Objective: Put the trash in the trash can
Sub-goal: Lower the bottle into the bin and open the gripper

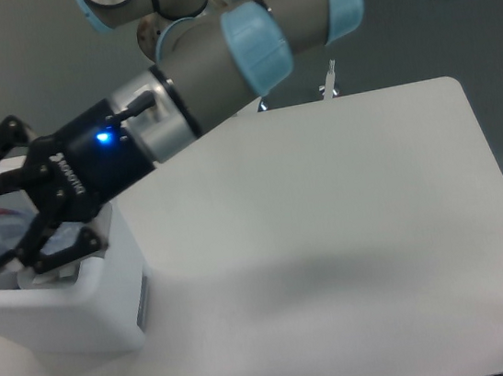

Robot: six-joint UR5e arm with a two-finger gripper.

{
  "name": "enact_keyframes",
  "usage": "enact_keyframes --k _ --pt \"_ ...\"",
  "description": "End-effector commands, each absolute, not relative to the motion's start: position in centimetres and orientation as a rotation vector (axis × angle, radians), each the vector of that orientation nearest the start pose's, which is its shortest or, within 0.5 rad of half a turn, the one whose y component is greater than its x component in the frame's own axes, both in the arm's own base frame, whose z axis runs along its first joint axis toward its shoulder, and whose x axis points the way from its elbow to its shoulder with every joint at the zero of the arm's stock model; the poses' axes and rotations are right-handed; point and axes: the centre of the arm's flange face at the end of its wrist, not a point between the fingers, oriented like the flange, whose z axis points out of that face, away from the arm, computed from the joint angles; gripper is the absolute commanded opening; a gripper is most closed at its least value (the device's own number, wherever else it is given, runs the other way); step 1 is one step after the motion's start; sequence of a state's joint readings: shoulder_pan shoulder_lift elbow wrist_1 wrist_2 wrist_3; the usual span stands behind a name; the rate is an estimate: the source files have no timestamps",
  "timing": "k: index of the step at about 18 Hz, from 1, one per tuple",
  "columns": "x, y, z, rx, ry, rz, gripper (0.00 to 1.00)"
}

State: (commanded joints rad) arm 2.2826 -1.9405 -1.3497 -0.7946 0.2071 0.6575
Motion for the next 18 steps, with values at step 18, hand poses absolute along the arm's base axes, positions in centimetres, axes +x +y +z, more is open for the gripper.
enact_keyframes --k 18 --pt "-21.9 60.3 47.0 -1.720 0.545 -0.656 0.91"
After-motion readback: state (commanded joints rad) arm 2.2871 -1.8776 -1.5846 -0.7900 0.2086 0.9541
